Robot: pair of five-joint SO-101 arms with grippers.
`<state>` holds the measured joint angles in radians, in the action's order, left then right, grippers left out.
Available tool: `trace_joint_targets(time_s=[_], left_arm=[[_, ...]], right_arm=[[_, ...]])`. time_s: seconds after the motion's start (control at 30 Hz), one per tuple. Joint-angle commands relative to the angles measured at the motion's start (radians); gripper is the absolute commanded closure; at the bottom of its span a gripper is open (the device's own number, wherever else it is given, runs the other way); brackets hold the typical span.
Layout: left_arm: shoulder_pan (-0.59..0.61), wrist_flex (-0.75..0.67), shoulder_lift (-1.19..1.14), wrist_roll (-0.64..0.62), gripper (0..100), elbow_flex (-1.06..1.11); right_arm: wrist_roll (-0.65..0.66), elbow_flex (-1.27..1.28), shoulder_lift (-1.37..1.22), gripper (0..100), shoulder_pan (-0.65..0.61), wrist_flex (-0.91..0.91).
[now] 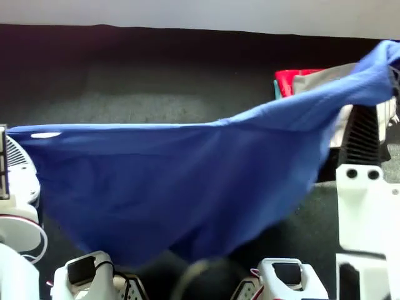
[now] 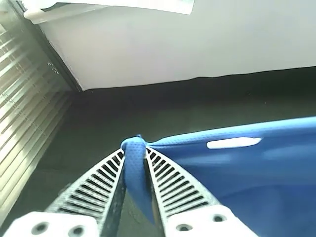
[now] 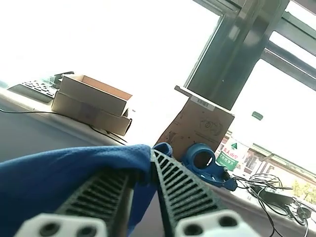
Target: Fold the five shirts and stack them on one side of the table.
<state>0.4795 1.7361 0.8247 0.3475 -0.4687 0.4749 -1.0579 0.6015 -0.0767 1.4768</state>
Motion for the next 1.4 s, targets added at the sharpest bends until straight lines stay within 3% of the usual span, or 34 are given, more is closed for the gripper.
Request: trace_joint_targets(time_s=[0.0,0.13,0.37,0.73,0.87,1.07,1.37], left_arm=[[-0.004,-0.025,0.001,-0.006,99,-0.054],[-0.004,-0.018,0.001,-0.008,99,-0.117],[-0.005,-0.018,0.001,-0.008,99,-0.122],[-0.005,-0.026,-0.008,-0.002,99,-0.09],[-0.005,-0.11,-0.008,0.0,99,0.084],[-0.004,-0.361,-0.038,0.0,99,0.383],[-0.039,-0.508,-0.383,0.0,99,0.326]], right_arm=[[0.011,-0.056,-0.012,99.2,0.065,-0.005],[0.008,-0.101,-0.012,99.2,0.125,0.002],[0.008,-0.18,-0.012,99.2,0.127,0.087],[0.005,-0.107,-0.051,99.2,0.124,0.064],[0.003,0.027,-0.13,99.2,0.084,-0.016],[0.003,0.213,-0.266,99.2,0.038,-0.205],[0.003,0.406,-0.503,99.2,-0.093,-0.309]])
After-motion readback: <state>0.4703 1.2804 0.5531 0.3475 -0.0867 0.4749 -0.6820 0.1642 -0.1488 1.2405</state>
